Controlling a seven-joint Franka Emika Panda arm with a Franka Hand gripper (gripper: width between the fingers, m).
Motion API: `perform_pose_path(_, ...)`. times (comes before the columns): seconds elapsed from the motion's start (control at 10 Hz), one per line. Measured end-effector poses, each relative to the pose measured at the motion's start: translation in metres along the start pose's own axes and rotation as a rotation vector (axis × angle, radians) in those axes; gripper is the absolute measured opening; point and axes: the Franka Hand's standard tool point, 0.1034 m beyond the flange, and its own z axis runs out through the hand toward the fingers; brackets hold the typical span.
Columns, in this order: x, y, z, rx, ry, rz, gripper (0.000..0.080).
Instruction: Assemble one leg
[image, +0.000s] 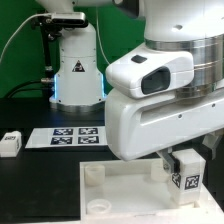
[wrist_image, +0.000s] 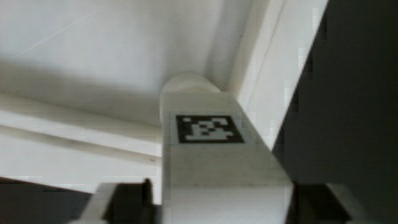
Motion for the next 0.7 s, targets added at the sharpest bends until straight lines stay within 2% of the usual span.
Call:
perform_pose_path(0.1, 0.0001, 0.001, -0.0002, -0.001, 0.001, 0.024, 0.0298)
perform_pose_path(0.3, 0.0003, 0.0015, -0.0004, 0.0, 0.002, 0.086, 0.0298)
perform_pose_path(0.4, 0.0004, 0.0031, -0.0006, 0.0, 0.006, 0.226, 0.0298)
perform_pose_path(0.5, 0.0002, 0.006, -0.0007, 0.016, 0.029, 0.399, 0.0298)
perform_pose_path(0.7, -0.0007, 0.0071, -0.0004, 0.023, 0.037, 0.691, 0.0298)
